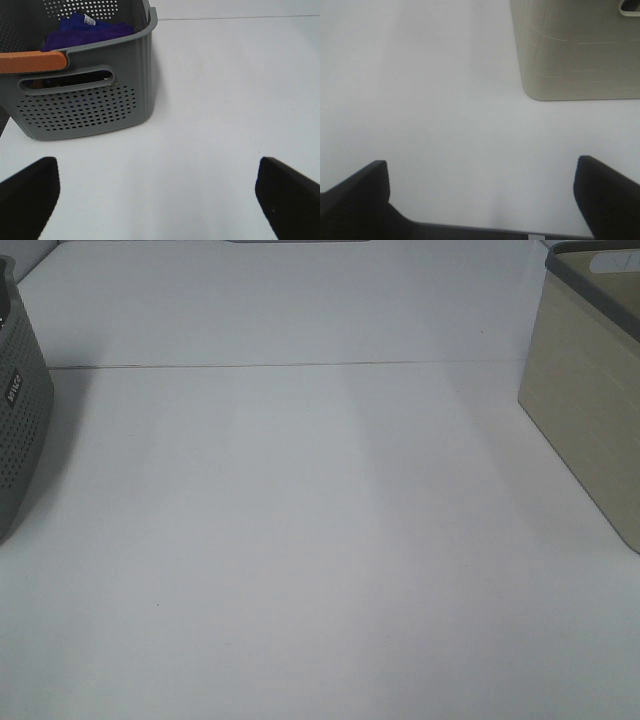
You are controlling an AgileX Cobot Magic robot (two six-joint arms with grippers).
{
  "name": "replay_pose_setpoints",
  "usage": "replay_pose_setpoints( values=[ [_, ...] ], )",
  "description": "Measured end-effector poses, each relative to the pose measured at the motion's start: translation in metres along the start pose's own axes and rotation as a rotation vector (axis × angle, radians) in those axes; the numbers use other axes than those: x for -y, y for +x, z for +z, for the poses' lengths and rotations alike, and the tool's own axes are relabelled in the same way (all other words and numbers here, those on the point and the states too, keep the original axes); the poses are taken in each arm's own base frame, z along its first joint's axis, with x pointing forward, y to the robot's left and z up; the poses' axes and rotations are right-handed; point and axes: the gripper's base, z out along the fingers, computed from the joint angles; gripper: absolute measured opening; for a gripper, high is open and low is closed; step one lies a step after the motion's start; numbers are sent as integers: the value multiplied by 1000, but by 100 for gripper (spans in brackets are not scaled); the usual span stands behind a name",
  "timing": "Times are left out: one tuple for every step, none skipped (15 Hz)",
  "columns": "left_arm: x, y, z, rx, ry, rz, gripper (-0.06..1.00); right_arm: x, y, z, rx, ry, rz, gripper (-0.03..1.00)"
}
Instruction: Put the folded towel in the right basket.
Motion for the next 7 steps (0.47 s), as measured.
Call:
replay_pose_setpoints(
  values=[
    [0, 0, 0, 0, 0, 0, 99, 0, 0, 0, 0, 14, 9, 96],
    [0, 0, 0, 0, 0, 0, 99, 0, 0, 0, 0, 36, 24, 96],
    [0, 0, 0, 0, 0, 0, 99, 0, 0, 0, 0, 47, 30, 96],
    [0, 0, 0, 0, 0, 0, 99, 0, 0, 0, 0, 51, 33, 96],
    [0, 0, 0, 0, 0, 0, 99, 0, 0, 0, 0, 52, 34, 96],
    [0, 0, 0, 0, 0, 0, 99, 0, 0, 0, 0, 53, 35, 96],
    [0, 0, 0, 0, 0, 0, 99, 0, 0, 0, 0, 53, 35, 96]
  ],
)
